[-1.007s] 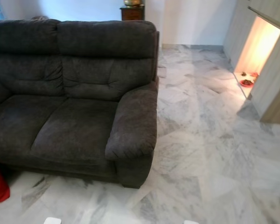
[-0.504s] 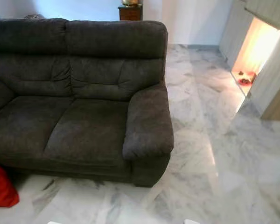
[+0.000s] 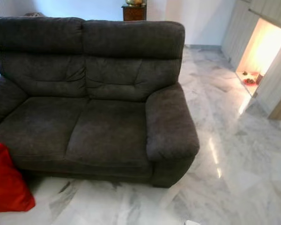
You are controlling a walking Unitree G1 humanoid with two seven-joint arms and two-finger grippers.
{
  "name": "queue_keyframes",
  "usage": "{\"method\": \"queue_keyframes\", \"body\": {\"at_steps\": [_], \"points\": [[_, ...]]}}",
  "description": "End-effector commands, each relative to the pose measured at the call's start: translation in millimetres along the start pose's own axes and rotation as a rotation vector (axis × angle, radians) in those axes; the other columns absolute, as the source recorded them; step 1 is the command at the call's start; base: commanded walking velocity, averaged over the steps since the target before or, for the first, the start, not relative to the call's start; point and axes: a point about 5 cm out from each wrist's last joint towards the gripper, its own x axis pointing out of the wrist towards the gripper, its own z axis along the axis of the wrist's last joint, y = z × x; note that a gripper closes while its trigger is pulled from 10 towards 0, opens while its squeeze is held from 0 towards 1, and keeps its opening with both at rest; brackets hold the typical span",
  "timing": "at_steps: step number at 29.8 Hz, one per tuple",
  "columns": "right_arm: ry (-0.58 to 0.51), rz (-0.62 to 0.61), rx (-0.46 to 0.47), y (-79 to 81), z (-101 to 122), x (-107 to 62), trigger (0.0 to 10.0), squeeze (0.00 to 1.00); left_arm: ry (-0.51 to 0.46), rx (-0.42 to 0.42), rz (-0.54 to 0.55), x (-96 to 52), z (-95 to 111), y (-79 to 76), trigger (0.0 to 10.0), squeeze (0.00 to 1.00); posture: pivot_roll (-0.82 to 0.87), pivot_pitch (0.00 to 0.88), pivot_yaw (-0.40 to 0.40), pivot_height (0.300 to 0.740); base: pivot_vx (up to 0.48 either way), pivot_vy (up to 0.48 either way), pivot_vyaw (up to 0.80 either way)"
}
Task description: Move the pillow to the sofa from floor
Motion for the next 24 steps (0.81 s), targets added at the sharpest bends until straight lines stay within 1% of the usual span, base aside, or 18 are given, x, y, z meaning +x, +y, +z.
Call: {"method": "queue_keyframes", "body": {"at_steps": [1,6,11,16,17,18,20,24], "points": [[0.002,0.005,0.012,3.4,-1,0.4,10.0,0.00,0.017,0.004,0.014,-1.1,-5,5.0,10.0,0.00,-0.05,0.047,0.038,0.740,0.000,0.469,0.00],[0.002,0.006,0.015,4.0,-1,0.6,10.0,0.00,0.014,0.005,0.014,-0.7,-2,4.8,10.0,0.00,-0.05,0.049,0.041,0.740,0.000,0.472,0.00],[0.005,0.009,0.011,4.6,-1,0.6,10.0,0.00,-0.001,0.005,0.011,0.4,4,3.9,10.0,0.00,-0.05,0.048,0.042,0.740,0.000,0.470,0.00],[0.004,0.011,0.013,4.9,-1,0.6,10.0,0.00,-0.012,0.004,0.014,0.2,8,10.0,10.0,0.00,-0.05,0.052,0.043,0.740,0.000,0.470,0.00],[0.005,0.013,0.011,5.0,-1,0.7,10.0,0.00,-0.014,0.002,0.017,-0.5,8,14.4,10.0,0.00,-0.05,0.052,0.043,0.740,0.000,0.472,0.00],[0.005,0.013,0.011,5.0,-1,0.7,10.0,0.00,-0.014,0.002,0.017,-0.5,8,14.4,10.0,0.00,-0.05,0.052,0.043,0.740,0.000,0.472,0.00],[0.003,0.015,0.012,5.2,-1,0.7,10.0,0.00,-0.006,0.000,0.024,-2.2,3,20.3,10.0,0.00,-0.05,0.052,0.043,0.740,0.000,0.469,0.00],[0.005,0.013,0.004,4.9,-1,0.7,10.0,0.00,0.010,-0.002,0.029,-3.7,-5,22.1,10.0,0.00,-0.05,0.059,0.043,0.740,0.000,0.471,0.00]]}}
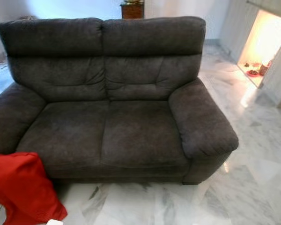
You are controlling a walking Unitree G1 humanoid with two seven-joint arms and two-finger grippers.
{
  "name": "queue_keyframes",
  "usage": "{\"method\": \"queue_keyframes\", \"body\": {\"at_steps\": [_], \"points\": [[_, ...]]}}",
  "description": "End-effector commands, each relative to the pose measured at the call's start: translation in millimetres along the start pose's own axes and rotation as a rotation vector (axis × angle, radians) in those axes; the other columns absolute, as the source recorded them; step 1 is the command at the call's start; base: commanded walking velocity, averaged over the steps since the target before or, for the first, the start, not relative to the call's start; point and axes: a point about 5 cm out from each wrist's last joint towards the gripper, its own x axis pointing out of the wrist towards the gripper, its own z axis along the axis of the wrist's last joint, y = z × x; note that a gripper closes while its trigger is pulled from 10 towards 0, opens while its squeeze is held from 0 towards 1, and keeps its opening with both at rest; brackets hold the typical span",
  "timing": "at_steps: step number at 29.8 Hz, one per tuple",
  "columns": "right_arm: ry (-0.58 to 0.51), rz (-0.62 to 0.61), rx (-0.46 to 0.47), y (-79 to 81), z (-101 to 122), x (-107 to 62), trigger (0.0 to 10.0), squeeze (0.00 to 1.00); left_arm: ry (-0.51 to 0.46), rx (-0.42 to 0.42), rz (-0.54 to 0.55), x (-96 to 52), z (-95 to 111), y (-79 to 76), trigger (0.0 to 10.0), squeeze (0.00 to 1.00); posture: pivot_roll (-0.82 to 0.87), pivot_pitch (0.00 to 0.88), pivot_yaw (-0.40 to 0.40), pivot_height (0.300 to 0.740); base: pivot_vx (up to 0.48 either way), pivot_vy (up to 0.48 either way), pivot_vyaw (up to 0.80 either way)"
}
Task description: Move the pillow to the sofa from floor
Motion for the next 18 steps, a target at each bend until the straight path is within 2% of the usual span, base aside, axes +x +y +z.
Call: {"method": "queue_keyframes", "body": {"at_steps": [1,7,18], "points": [[0.014,0.011,0.002,5.2,-4,0.0,10.0,0.00,0.047,-0.005,0.007,-2.7,-14,3.6,10.0,0.00,-0.05,0.059,0.044,0.740,0.000,0.472,0.00],[0.013,0.015,-0.004,5.5,-4,0.1,10.0,0.00,0.050,-0.006,0.006,-2.7,-15,2.0,10.0,0.00,-0.05,0.062,0.044,0.740,0.000,0.471,0.00],[0.014,0.019,-0.010,6.7,-4,0.3,10.0,0.00,0.042,-0.005,-0.005,0.3,-9,-12.4,10.0,0.00,-0.05,0.060,0.048,0.740,0.000,0.470,0.00]]}}
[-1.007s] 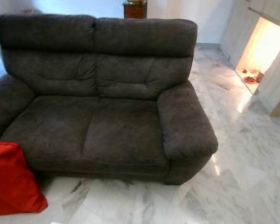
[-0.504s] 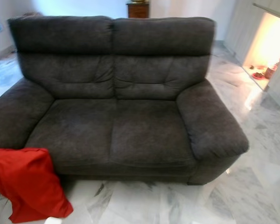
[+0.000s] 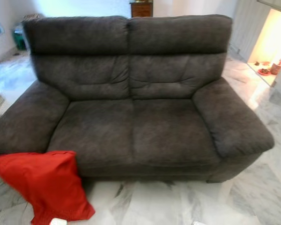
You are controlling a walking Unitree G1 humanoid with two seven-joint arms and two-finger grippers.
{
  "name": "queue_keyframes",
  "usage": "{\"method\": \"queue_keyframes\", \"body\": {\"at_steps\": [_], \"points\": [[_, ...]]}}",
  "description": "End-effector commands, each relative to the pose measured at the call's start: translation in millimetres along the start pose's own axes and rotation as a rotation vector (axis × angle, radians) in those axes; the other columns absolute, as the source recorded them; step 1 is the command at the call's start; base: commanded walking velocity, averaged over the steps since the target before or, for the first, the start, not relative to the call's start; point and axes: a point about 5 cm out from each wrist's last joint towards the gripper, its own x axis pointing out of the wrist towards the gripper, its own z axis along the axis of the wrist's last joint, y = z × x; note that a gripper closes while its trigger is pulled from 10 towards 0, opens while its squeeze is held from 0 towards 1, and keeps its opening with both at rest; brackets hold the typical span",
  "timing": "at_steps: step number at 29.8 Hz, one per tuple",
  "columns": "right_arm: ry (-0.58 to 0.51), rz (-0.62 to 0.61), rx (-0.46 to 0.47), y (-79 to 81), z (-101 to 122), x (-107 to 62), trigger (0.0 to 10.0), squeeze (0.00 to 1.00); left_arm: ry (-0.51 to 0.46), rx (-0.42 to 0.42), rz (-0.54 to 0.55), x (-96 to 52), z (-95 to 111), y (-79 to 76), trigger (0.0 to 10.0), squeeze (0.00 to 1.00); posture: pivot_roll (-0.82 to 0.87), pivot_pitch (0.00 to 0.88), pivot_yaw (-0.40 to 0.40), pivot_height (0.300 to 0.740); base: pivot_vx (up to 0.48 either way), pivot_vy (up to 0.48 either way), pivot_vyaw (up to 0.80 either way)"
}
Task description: Move the pillow to the sofa from floor
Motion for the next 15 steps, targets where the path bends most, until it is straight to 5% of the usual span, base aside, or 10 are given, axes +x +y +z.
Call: {"method": "queue_keyframes", "body": {"at_steps": [1,6,15], "points": [[0.010,-0.028,-0.007,-10.5,-2,-2.1,10.0,0.00,0.014,0.006,-0.010,0.4,-2,-5.6,10.0,0.00,-0.05,0.061,0.049,0.740,0.000,0.469,0.00],[0.011,-0.028,-0.008,-10.1,-2,-2.0,10.0,0.00,-0.001,0.007,-0.017,2.4,6,-13.1,10.0,0.00,-0.04,0.059,0.051,0.740,0.000,0.469,0.00],[0.008,-0.029,0.001,-8.8,-2,-1.8,10.0,0.00,-0.017,0.007,-0.008,2.6,13,-4.1,10.0,0.00,-0.04,0.055,0.056,0.740,0.000,0.463,0.00]]}}
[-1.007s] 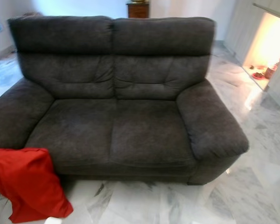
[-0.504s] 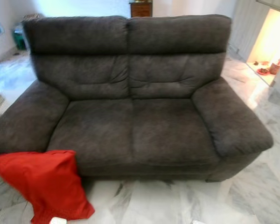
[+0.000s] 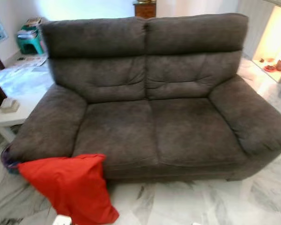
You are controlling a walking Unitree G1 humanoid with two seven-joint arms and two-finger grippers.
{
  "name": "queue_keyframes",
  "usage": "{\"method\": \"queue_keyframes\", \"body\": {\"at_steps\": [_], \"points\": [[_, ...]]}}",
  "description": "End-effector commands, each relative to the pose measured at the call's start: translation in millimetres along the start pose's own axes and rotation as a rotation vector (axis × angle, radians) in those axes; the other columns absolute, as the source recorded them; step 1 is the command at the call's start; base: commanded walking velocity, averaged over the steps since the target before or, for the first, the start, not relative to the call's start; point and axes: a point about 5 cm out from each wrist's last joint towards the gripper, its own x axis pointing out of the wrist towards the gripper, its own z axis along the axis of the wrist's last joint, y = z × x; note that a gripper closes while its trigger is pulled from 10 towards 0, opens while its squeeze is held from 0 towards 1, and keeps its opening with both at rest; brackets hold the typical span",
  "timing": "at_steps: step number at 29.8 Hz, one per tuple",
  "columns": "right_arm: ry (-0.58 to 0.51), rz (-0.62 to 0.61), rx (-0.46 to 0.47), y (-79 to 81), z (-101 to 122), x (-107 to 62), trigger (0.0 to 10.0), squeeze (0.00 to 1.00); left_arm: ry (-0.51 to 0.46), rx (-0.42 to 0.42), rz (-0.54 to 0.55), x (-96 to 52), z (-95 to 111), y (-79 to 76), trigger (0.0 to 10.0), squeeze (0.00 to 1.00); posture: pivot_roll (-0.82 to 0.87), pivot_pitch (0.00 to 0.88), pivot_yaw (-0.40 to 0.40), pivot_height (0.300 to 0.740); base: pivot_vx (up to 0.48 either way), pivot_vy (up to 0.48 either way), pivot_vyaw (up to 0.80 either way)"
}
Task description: Move the pillow to the sofa from floor
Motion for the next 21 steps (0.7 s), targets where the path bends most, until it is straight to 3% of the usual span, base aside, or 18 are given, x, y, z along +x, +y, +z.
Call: {"method": "queue_keyframes", "body": {"at_steps": [1,21], "points": [[0.014,-0.024,0.002,-7.3,-4.0,-2.0,10.0,0.00,0.017,-0.002,-0.010,0.3,-2.1,-4.1,10.0,0.00,-0.04,0.054,0.056,0.740,0.000,0.461,0.00],[0.017,-0.020,0.004,-6.2,-3.8,-1.7,10.0,0.00,0.033,-0.003,-0.006,-1.2,-9.9,-2.7,10.0,0.00,-0.02,0.059,0.060,0.740,0.000,0.461,0.00]]}}
